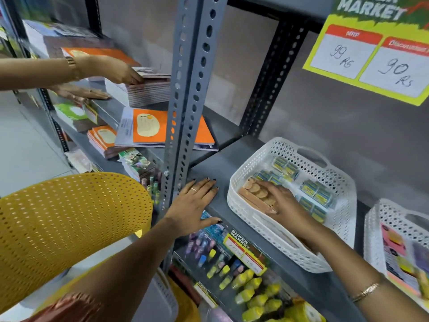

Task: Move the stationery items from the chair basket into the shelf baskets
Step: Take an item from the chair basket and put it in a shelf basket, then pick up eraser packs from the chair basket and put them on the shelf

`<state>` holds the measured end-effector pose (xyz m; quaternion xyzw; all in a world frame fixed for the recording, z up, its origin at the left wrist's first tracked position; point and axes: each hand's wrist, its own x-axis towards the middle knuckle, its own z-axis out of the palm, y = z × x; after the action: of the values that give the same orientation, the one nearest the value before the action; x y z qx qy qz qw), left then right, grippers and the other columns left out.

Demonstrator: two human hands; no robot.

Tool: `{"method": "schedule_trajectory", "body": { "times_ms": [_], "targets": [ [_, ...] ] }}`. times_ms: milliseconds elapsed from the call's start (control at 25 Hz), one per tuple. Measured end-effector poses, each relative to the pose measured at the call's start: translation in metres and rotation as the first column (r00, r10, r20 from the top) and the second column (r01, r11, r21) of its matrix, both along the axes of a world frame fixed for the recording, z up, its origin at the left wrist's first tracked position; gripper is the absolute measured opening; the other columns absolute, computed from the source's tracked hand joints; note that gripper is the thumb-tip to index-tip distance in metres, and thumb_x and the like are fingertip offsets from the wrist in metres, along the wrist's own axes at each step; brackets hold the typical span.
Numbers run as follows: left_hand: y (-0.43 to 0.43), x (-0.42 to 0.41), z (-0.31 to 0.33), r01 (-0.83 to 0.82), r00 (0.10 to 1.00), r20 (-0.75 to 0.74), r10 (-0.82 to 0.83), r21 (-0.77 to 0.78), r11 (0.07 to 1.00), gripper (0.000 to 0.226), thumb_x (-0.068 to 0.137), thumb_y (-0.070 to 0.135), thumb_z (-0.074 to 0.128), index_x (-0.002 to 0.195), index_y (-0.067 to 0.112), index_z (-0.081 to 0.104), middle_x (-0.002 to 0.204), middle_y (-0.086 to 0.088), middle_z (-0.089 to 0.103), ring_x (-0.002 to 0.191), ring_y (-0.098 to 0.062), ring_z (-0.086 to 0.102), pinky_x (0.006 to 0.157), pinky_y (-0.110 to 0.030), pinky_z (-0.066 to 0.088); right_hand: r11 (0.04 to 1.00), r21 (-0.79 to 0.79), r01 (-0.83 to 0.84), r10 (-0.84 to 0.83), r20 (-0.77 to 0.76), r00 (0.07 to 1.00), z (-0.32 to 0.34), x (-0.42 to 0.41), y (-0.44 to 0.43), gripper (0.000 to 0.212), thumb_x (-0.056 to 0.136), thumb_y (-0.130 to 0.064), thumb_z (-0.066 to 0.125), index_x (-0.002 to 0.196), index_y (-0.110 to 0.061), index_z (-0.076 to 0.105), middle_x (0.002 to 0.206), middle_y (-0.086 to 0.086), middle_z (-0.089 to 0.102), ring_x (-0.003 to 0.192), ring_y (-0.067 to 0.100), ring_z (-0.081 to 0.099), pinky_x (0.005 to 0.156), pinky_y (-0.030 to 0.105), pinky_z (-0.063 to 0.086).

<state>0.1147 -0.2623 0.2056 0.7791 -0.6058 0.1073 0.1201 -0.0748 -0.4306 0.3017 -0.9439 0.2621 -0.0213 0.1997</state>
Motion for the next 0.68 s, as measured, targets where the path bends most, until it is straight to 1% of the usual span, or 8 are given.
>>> {"method": "schedule_trajectory", "body": {
  "times_ms": [120, 240, 280, 360, 480, 520, 600, 680],
  "targets": [
    [-0.001, 0.0, -0.001, 0.004, 1.0, 0.002, -0.004, -0.018, 1.0, 0.088, 0.086, 0.072, 0.007, 0.129, 0.009, 0.052, 0.135, -0.009, 0.052, 0.125, -0.026, 0.046, 0.105, -0.046, 0.032, 1.0, -0.003, -0.008, 0.008, -0.02, 1.0, 0.004, -0.002, -0.001, 0.082, 0.075, -0.013, 0.073, 0.14, -0.032, 0.027, 0.131, 0.01, 0.046, 0.125, 0.026, 0.04, 0.104, 0.038, 0.038],
    [-0.001, -0.001, -0.002, 0.004, 1.0, 0.025, -0.004, -0.028, 1.0, 0.087, 0.085, 0.073, 0.012, 0.132, 0.01, 0.048, 0.138, -0.009, 0.048, 0.128, -0.026, 0.041, 0.108, -0.044, 0.027, 0.998, -0.06, -0.024, 0.022, -0.04, 0.999, 0.014, 0.0, 0.009, 0.085, 0.075, -0.018, 0.074, 0.143, -0.026, 0.023, 0.142, 0.011, 0.038, 0.132, 0.027, 0.031, 0.106, 0.037, 0.031],
    [-0.001, -0.001, -0.001, 0.003, 1.0, 0.029, -0.003, -0.024, 1.0, 0.088, 0.084, 0.074, 0.014, 0.135, 0.01, 0.045, 0.141, -0.009, 0.045, 0.131, -0.026, 0.037, 0.11, -0.043, 0.023, 0.995, -0.094, -0.013, 0.015, 0.018, 1.0, 0.021, 0.003, 0.016, 0.084, 0.077, -0.018, 0.072, 0.143, -0.024, 0.023, 0.144, 0.01, 0.037, 0.134, 0.025, 0.028, 0.106, 0.036, 0.03],
    [0.0, -0.002, -0.001, -0.006, 1.0, 0.018, 0.007, -0.038, 0.999, 0.085, 0.083, 0.071, 0.02, 0.139, 0.01, 0.039, 0.146, -0.01, 0.038, 0.135, -0.026, 0.029, 0.112, -0.042, 0.014, 0.988, -0.151, -0.01, 0.045, 0.229, 0.972, 0.04, 0.013, 0.042, 0.072, 0.08, -0.019, 0.068, 0.141, -0.021, 0.028, 0.14, 0.007, 0.04, 0.131, 0.022, 0.031, 0.103, 0.035, 0.031],
    [0.025, -0.007, -0.021, -0.088, 0.996, -0.013, 0.087, -0.117, 0.989, 0.071, 0.087, 0.058, 0.032, 0.139, 0.009, 0.034, 0.149, -0.012, 0.034, 0.137, -0.028, 0.023, 0.109, -0.042, 0.012, 0.981, -0.185, -0.066, 0.155, 0.523, 0.838, 0.054, 0.033, 0.091, 0.054, 0.082, -0.02, 0.058, 0.132, -0.017, 0.039, 0.127, 0.006, 0.049, 0.12, 0.023, 0.043, 0.099, 0.035, 0.038],
    [0.04, -0.011, -0.035, -0.152, 0.988, -0.037, 0.148, -0.133, 0.979, 0.068, 0.088, 0.055, 0.035, 0.138, 0.008, 0.032, 0.15, -0.013, 0.032, 0.138, -0.028, 0.021, 0.108, -0.044, 0.013, 0.977, -0.186, -0.105, 0.195, 0.578, 0.793, 0.052, 0.039, 0.107, 0.05, 0.081, -0.017, 0.057, 0.129, -0.016, 0.042, 0.124, 0.007, 0.051, 0.117, 0.022, 0.046, 0.097, 0.035, 0.041],
    [0.084, -0.022, -0.077, -0.286, 0.955, -0.106, 0.277, -0.089, 0.954, 0.067, 0.088, 0.052, 0.036, 0.138, 0.008, 0.03, 0.149, -0.015, 0.031, 0.138, -0.03, 0.018, 0.107, -0.046, 0.014, 0.967, -0.16, -0.196, 0.253, 0.631, 0.733, 0.032, 0.058, 0.137, 0.044, 0.082, -0.011, 0.055, 0.125, -0.012, 0.046, 0.117, 0.006, 0.053, 0.11, 0.022, 0.05, 0.092, 0.032, 0.043],
    [0.13, -0.038, -0.124, -0.37, 0.914, -0.171, 0.368, 0.019, 0.929, 0.071, 0.088, 0.056, 0.032, 0.139, 0.007, 0.028, 0.148, -0.017, 0.033, 0.139, -0.031, 0.017, 0.107, -0.048, 0.013, 0.947, -0.142, -0.288, 0.312, 0.617, 0.723, -0.004, 0.078, 0.16, 0.04, 0.084, -0.013, 0.052, 0.123, -0.012, 0.047, 0.115, 0.006, 0.053, 0.108, 0.025, 0.052, 0.089, 0.032, 0.044]
  ]
}}
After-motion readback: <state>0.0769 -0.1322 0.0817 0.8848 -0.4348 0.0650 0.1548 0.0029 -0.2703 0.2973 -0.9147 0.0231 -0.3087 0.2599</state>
